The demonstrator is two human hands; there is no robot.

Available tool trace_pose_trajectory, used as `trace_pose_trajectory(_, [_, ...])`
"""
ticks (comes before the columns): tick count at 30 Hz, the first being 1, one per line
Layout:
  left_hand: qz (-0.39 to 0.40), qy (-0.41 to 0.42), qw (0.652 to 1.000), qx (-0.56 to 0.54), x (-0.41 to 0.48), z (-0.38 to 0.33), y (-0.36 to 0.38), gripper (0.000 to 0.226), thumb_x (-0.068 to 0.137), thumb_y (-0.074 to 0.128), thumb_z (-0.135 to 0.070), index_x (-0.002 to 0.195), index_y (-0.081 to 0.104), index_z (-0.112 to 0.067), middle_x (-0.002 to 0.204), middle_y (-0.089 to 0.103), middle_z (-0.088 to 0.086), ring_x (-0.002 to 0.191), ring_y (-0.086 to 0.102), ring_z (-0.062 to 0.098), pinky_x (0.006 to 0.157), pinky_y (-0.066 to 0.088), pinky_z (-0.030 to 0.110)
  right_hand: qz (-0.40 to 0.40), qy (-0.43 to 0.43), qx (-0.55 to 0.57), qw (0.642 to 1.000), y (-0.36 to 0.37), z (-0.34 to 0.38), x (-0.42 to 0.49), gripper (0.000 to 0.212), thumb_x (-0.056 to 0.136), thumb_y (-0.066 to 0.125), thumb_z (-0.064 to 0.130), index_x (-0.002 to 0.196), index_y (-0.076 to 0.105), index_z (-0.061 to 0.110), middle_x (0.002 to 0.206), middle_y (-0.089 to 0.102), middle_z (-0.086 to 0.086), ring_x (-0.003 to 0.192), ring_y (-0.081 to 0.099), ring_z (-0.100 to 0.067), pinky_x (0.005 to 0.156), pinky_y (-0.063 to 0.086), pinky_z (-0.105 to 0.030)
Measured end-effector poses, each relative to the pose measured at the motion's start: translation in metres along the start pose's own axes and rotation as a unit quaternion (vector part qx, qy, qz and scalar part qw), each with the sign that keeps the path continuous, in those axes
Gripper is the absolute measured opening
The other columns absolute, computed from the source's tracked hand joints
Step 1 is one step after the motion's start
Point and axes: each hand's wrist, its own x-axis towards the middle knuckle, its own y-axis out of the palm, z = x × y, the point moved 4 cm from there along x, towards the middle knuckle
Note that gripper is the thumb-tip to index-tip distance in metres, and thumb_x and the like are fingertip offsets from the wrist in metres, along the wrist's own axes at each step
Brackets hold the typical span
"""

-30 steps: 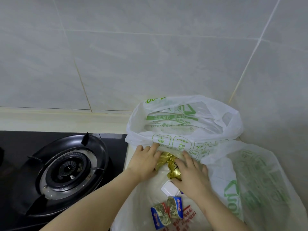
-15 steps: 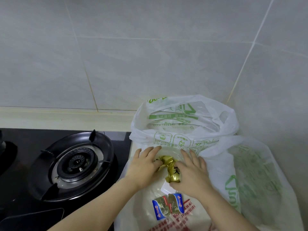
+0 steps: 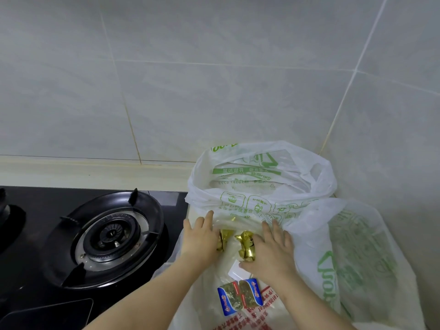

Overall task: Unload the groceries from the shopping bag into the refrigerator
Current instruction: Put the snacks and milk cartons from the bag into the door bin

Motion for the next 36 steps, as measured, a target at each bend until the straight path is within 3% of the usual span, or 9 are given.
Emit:
trace_pose_trajectory(9, [0.003, 0.135, 0.990, -0.031, -0.015, 0.002, -0.016, 0.046, 0.080, 0.062, -0.042, 0.116, 0.053, -0.014, 0.158, -0.004, 0.003, 0.145, -0.005, 0.020, 0.114, -0.003, 0.051, -0.021, -0.045, 0.032, 0.998, -0.005, -0.002, -0.001, 0.052, 0.073, 0.061, 0.041, 0.121, 0.053, 0.022, 0.159, -0.003, -0.006, 0.144, -0.014, -0.025, 0.117, -0.004, -0.042])
trace_pose_trajectory(18, [-0.032, 0.100, 0.986, -0.126, -0.035, 0.010, -0.031, 0.062, 0.070, 0.065, -0.056, 0.120, 0.057, -0.020, 0.158, 0.003, -0.004, 0.145, -0.005, 0.012, 0.116, 0.004, 0.037, -0.037, -0.071, 0.029, 0.996, -0.012, 0.005, -0.013, 0.044, 0.084, 0.052, 0.048, 0.118, 0.059, 0.021, 0.158, 0.009, -0.005, 0.145, -0.009, -0.022, 0.116, 0.000, -0.040])
trace_pose_trajectory(21, [-0.062, 0.091, 0.983, -0.149, -0.044, 0.011, -0.041, 0.063, 0.066, 0.061, -0.059, 0.115, 0.060, -0.020, 0.158, 0.007, -0.004, 0.145, 0.000, 0.012, 0.112, 0.010, 0.031, -0.080, -0.083, 0.028, 0.993, -0.019, 0.005, -0.020, 0.037, 0.089, 0.051, 0.044, 0.120, 0.058, 0.025, 0.158, 0.010, 0.000, 0.145, -0.007, -0.022, 0.115, 0.000, -0.038])
trace_pose_trajectory(23, [-0.084, 0.082, 0.980, -0.159, -0.051, 0.011, -0.046, 0.067, 0.058, 0.051, -0.065, 0.104, 0.066, -0.019, 0.156, 0.020, -0.001, 0.143, 0.015, 0.018, 0.107, 0.021, 0.034, -0.109, -0.092, 0.041, 0.989, -0.021, 0.009, -0.027, 0.029, 0.088, 0.057, 0.036, 0.114, 0.062, 0.026, 0.157, 0.016, -0.001, 0.146, -0.001, -0.025, 0.115, 0.002, -0.038])
trace_pose_trajectory(26, [-0.125, 0.052, 0.978, -0.157, -0.060, 0.012, -0.048, 0.060, 0.047, 0.043, -0.069, 0.069, 0.070, -0.021, 0.126, 0.058, 0.002, 0.113, 0.055, 0.026, 0.081, 0.046, 0.037, -0.164, -0.086, 0.020, 0.982, -0.022, 0.011, -0.034, 0.029, 0.049, 0.089, 0.032, 0.070, 0.070, 0.031, 0.130, 0.058, -0.008, 0.126, 0.046, -0.038, 0.102, 0.022, -0.038])
trace_pose_trajectory(28, [-0.187, 0.029, 0.968, -0.165, -0.067, 0.014, -0.053, 0.053, 0.045, 0.045, -0.069, 0.059, 0.066, -0.022, 0.103, 0.064, -0.002, 0.091, 0.059, 0.022, 0.066, 0.049, 0.032, -0.222, -0.086, 0.012, 0.971, -0.023, 0.013, -0.036, 0.038, 0.031, 0.093, 0.033, 0.052, 0.062, 0.034, 0.115, 0.067, -0.005, 0.114, 0.052, -0.034, 0.093, 0.026, -0.039])
trace_pose_trajectory(32, [-0.177, -0.041, 0.940, -0.290, -0.073, 0.020, -0.060, 0.058, 0.050, 0.053, -0.066, 0.076, 0.067, -0.017, 0.102, 0.049, -0.009, 0.093, 0.052, 0.014, 0.080, 0.042, 0.022, -0.313, -0.116, 0.083, 0.939, -0.042, 0.020, -0.050, 0.028, 0.046, 0.089, 0.027, 0.058, 0.063, 0.030, 0.110, 0.067, 0.001, 0.108, 0.040, -0.024, 0.085, 0.026, -0.034])
trace_pose_trajectory(34, [-0.160, -0.091, 0.900, -0.394, -0.077, 0.026, -0.068, 0.051, 0.055, 0.068, -0.056, 0.084, 0.065, -0.014, 0.103, 0.045, -0.011, 0.093, 0.048, 0.003, 0.074, 0.034, 0.009, -0.338, -0.135, 0.118, 0.924, -0.055, 0.023, -0.056, 0.012, 0.059, 0.077, 0.029, 0.066, 0.066, 0.028, 0.095, 0.067, 0.008, 0.097, 0.045, -0.019, 0.078, 0.028, -0.030])
trace_pose_trajectory(36, [-0.162, -0.120, 0.857, -0.473, -0.080, 0.030, -0.077, 0.033, 0.062, 0.078, -0.040, 0.079, 0.064, -0.015, 0.094, 0.053, -0.009, 0.080, 0.050, -0.002, 0.066, 0.036, 0.008, -0.332, -0.144, 0.197, 0.911, -0.064, 0.024, -0.059, 0.007, 0.073, 0.070, 0.024, 0.079, 0.068, 0.022, 0.086, 0.064, 0.011, 0.085, 0.053, -0.017, 0.071, 0.034, -0.026])
